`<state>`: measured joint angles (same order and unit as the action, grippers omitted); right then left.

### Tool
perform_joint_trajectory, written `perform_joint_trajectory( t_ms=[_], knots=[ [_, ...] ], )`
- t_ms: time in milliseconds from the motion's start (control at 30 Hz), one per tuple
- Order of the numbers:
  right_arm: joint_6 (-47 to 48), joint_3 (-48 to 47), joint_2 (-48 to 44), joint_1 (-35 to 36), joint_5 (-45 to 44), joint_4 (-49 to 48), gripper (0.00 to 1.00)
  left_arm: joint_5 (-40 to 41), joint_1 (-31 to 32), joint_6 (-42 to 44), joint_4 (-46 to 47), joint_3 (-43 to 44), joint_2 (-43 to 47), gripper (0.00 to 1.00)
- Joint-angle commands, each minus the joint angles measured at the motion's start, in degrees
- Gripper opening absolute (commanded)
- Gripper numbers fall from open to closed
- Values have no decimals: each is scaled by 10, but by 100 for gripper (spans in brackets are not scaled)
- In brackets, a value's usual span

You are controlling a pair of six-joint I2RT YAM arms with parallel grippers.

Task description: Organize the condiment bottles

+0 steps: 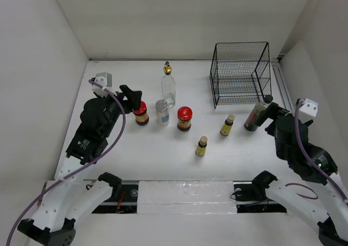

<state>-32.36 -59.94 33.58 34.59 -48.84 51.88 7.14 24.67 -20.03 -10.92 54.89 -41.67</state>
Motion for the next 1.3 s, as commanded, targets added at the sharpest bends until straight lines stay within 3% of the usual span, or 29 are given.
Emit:
perform_joint_trajectory(
  t_ms=[0,67,167,233,267,300,367,433,500,533,633,767,933,1100,1267],
  knots=[
    [-10,8,2,5,-12,17,100,-4,1,2,15,10,7,70],
    [-17,16,2,5,-5,25,100,2,1,2,20,10,7,74],
    [-17,26,2,5,1,20,86,-10,1,2,20,5,7,77],
    [-17,32,8,5,7,20,69,-10,1,2,27,-7,14,77],
    [-24,32,8,5,7,20,42,-10,1,2,34,-8,14,77],
    [-24,32,8,5,15,20,30,-10,1,2,34,-8,14,76],
    [-30,39,8,5,22,14,22,-15,1,2,34,-8,9,74],
    [-30,39,13,5,28,9,25,-21,1,2,34,-13,16,72],
    [-36,45,13,5,34,9,46,-21,1,-4,34,-13,16,71],
    [-36,54,13,5,34,1,70,-21,1,-4,34,-13,16,71],
    [-31,54,13,5,27,-12,89,-21,1,-4,34,-13,22,71],
    [-25,54,51,0,-7,-36,90,-28,1,-9,34,-18,12,71],
    [64,37,124,-34,-60,-160,85,-34,1,-9,40,-18,5,71],
    [117,17,197,-149,53,-244,85,-34,1,-9,40,-18,5,71],
    [136,17,233,-212,133,-302,85,-34,1,-9,40,-18,5,71]
  ],
)
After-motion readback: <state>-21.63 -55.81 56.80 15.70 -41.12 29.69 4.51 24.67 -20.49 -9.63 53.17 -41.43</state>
